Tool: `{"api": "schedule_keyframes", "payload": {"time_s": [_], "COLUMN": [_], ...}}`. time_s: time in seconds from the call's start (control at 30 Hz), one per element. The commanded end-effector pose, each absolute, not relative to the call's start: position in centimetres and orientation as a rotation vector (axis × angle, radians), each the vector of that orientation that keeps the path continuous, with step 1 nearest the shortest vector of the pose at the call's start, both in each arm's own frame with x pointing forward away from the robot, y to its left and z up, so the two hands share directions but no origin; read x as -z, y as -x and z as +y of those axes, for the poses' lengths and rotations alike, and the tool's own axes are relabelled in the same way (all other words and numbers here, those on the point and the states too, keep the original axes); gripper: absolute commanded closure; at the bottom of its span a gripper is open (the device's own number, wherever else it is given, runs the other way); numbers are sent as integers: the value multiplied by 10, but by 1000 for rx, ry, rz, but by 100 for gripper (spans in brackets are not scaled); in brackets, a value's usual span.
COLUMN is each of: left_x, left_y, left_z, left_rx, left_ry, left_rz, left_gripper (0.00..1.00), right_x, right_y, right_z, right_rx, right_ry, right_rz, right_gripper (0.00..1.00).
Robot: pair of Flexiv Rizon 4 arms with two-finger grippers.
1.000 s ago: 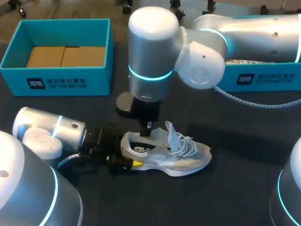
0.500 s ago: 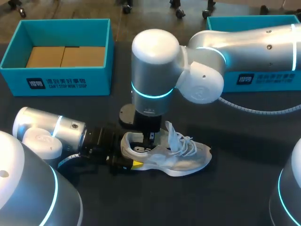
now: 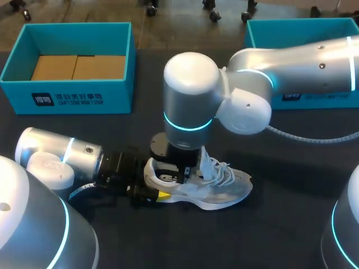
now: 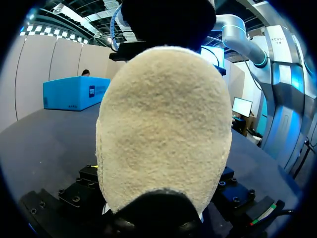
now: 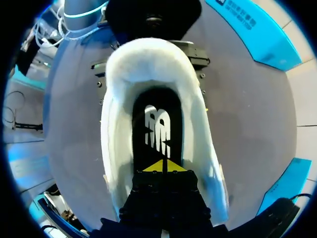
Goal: Take the shoe out of the shoebox, open the shoe tongue, remove and reinsert the insole, then place the shoe into the shoebox
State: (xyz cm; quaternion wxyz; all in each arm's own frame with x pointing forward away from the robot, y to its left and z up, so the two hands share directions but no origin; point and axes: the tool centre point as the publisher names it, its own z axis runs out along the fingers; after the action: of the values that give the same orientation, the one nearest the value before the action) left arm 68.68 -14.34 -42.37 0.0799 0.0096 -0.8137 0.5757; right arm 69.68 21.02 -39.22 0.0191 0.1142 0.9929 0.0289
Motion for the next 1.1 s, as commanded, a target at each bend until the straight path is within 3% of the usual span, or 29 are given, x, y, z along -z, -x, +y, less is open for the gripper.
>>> {"api": "schedule_keyframes", "payload": {"time_s": [0.03, 0.07, 0.23, 0.33, 0.73, 0.8, 0.83, 1.0, 1.1], "left_x": [426, 426, 426, 426, 426, 426, 426, 426, 426], "left_y": [-687, -687, -687, -687, -687, -687, -687, -687, -687], "left_z": [-142, -142, -142, -142, -142, -142, -142, -142, -142], "left_rx": [-1720, -1720, -1720, -1720, -1720, -1720, -1720, -1720, -1720], "left_ry": [-30, -30, -30, -30, -30, -30, -30, -30, -30], "left_rz": [-2435, -2435, -2435, -2435, -2435, -2435, -2435, -2435, -2435], "left_gripper": [100, 100, 100, 100, 100, 100, 100, 100, 100], "right_x": [391, 391, 391, 397, 419, 423, 426, 435, 441], "right_y": [-692, -692, -691, -693, -698, -698, -698, -689, -680], "right_z": [195, 194, 188, 187, 189, 190, 191, 200, 207], "right_rx": [-126, -124, -133, -159, -157, -166, -169, -173, -169], "right_ry": [-381, -384, -376, -359, -323, -315, -316, -294, -294], "right_rz": [3071, 3071, 3055, 3057, 3153, 3174, 3186, 3249, 3289], "right_gripper": [100, 99, 66, 57, 51, 37, 36, 35, 41]}}
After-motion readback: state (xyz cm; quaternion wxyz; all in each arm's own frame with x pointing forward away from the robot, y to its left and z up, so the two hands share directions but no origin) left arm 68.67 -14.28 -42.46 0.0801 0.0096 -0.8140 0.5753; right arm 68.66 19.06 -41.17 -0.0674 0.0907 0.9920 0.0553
